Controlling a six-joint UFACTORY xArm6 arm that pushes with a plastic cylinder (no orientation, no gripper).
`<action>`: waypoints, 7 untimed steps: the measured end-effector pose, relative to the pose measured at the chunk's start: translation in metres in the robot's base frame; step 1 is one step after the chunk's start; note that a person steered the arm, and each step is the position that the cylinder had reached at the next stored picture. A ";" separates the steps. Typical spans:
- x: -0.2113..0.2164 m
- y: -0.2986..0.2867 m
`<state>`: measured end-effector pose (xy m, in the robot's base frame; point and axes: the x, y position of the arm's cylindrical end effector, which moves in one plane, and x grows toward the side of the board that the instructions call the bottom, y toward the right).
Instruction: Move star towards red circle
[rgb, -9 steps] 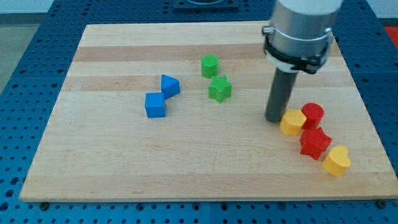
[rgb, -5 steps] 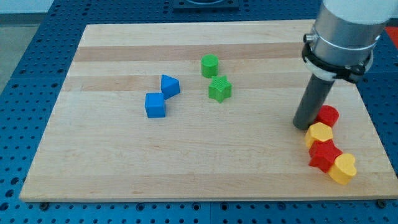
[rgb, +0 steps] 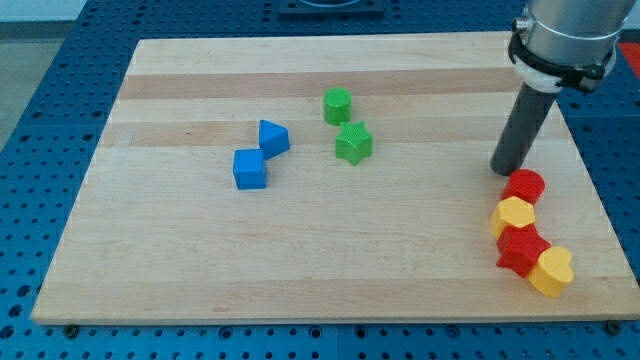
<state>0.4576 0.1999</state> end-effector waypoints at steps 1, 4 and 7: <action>0.015 0.000; 0.030 0.010; 0.032 0.032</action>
